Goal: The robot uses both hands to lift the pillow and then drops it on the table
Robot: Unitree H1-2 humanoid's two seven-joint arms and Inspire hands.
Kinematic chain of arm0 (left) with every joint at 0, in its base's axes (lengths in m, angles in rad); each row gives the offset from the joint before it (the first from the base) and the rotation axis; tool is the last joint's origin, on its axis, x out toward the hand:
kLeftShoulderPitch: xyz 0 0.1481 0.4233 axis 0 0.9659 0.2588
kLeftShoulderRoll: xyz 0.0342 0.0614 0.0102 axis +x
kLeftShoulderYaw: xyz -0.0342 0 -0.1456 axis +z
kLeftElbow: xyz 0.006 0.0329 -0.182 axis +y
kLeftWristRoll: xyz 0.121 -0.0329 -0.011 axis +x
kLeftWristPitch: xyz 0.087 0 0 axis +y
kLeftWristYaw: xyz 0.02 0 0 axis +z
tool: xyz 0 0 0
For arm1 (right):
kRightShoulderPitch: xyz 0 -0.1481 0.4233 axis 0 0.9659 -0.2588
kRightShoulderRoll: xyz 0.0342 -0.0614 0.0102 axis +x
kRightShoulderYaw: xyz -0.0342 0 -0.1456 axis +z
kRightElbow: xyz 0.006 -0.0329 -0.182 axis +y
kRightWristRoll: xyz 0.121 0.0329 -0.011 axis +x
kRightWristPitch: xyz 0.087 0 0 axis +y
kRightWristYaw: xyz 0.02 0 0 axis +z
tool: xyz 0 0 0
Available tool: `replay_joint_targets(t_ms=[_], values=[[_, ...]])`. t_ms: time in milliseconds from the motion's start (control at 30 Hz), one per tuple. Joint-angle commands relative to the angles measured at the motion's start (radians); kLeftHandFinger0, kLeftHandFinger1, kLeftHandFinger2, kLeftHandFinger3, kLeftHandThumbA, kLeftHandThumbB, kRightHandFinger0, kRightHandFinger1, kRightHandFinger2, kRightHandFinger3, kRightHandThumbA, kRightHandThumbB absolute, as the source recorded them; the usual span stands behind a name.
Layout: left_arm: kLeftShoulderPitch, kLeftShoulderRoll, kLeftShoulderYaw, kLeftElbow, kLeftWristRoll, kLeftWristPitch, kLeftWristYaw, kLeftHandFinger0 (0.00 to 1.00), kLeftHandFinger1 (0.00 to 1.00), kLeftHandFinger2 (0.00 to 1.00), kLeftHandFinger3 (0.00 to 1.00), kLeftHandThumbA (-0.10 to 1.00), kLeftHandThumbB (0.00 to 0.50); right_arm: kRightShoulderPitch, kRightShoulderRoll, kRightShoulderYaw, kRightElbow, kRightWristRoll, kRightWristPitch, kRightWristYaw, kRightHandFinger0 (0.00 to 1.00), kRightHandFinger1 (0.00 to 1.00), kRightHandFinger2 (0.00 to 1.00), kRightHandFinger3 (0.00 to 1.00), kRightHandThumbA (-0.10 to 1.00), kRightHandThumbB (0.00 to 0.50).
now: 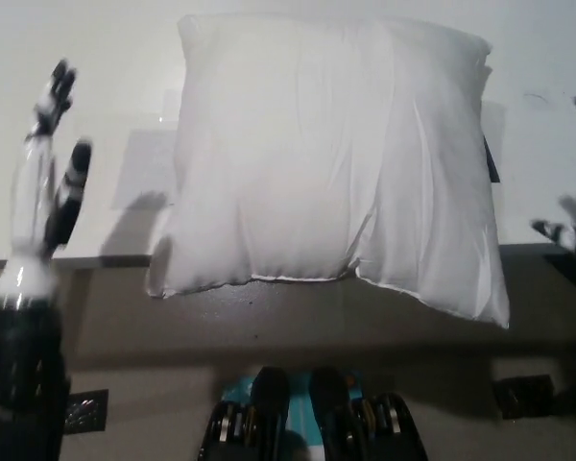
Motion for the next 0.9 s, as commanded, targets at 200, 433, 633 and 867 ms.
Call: replay_joint_targets(t_ms=[200, 433, 633, 867], values=[[0.346, -0.08, 0.016, -0.081, -0.071, -0.173, 0.019, 1.0, 1.0, 1.0, 1.0, 1.0, 0.158, 0.384, 0.11, -0.136, -0.094, 0.029, -0.346, -0.162, 1.0, 1.0, 1.0, 1.0, 1.0, 0.277], [0.466, -0.136, 0.014, 0.057, -0.161, -0.173, 0.017, 1.0, 1.0, 1.0, 1.0, 1.0, 0.142, 0.529, 0.2, -0.124, 0.165, -0.036, -0.564, -0.28, 1.0, 1.0, 1.0, 1.0, 1.0, 0.195], [0.482, -0.179, 0.004, 0.126, -0.193, -0.173, -0.014, 1.0, 1.0, 1.0, 1.0, 1.0, 0.025, 0.552, 0.223, -0.063, 0.315, -0.051, -0.604, -0.25, 1.0, 1.0, 1.0, 1.0, 1.0, 0.185], [0.485, -0.197, 0.002, 0.113, -0.212, -0.173, -0.051, 1.0, 1.0, 1.0, 1.0, 1.0, 0.105, 0.53, 0.231, -0.036, 0.376, -0.035, -0.597, -0.204, 1.0, 1.0, 1.0, 1.0, 1.0, 0.199]])
